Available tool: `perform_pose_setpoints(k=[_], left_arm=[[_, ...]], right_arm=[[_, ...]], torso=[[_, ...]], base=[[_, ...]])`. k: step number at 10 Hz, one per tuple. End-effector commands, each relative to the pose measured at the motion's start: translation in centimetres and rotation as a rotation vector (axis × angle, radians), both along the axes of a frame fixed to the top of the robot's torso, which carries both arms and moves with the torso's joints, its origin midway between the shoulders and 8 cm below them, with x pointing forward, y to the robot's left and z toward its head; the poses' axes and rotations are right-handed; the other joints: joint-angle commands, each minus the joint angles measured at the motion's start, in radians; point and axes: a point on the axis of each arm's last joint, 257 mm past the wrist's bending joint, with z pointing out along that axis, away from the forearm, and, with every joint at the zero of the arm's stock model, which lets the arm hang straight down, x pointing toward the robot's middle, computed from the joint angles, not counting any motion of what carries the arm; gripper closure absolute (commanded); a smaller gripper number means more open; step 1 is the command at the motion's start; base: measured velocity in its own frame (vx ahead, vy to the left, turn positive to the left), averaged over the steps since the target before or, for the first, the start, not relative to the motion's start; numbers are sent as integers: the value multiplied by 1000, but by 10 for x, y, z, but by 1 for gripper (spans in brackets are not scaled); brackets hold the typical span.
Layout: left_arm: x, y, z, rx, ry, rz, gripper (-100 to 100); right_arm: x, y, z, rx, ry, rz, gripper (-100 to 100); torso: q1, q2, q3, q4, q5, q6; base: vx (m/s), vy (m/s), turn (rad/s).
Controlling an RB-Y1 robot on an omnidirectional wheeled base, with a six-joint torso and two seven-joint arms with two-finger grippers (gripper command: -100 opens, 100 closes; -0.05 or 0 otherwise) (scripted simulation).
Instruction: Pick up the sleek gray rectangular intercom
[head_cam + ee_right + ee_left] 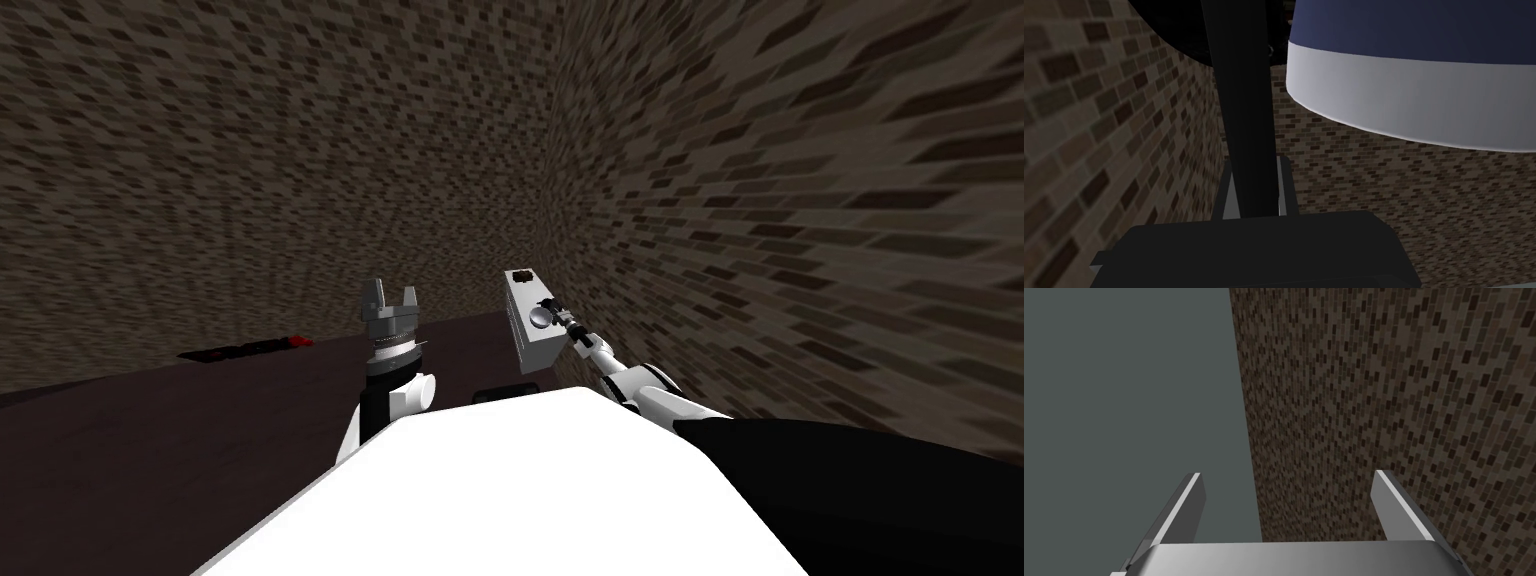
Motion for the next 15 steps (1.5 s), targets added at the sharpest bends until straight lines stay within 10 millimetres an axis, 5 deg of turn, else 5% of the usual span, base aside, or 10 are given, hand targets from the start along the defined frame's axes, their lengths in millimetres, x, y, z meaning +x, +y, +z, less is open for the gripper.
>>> perform_pose_setpoints(k=[1,3,4,5,9,10,12,13,15], left_arm=[[0,0,0,0,0,0,0],[0,0,0,0,0,0,0],[0,0,0,0,0,0,0],[0,0,0,0,0,0,0],[0,0,0,0,0,0,0],[0,0,0,0,0,0,0],[0,0,0,0,0,0,0],[0,0,0,0,0,0,0],[0,0,0,0,0,0,0]], right_arm=[[0,0,0,0,0,0,100],[0,0,0,-1,1,0,100],[0,-1,0,-1,1,-1,0],[-13,14,-20,3,44,22,100],[-16,41,-17,5,34,70,100],[-29,56,-35,7,72,90,100],[-22,63,-21,6,40,106,100],[-34,79,-35,6,68,127,100],[-37,105,-25,6,46,166,100]], torso=[[0,0,0,0,0,0],[0,0,0,0,0,0],[0,0,0,0,0,0],[0,0,0,0,0,-1],[-6,-5,-6,-8,-5,2],[-5,-5,-7,-9,-6,1],[-6,-6,-11,-15,-9,3],[-6,-6,-11,-16,-9,3],[-10,-8,-13,-19,-11,6]], base=[[0,0,0],[0,0,0],[0,0,0],[51,-34,-187],[49,-35,-91],[47,-33,-149],[35,-16,-58],[44,-23,-172],[76,-49,-196]])
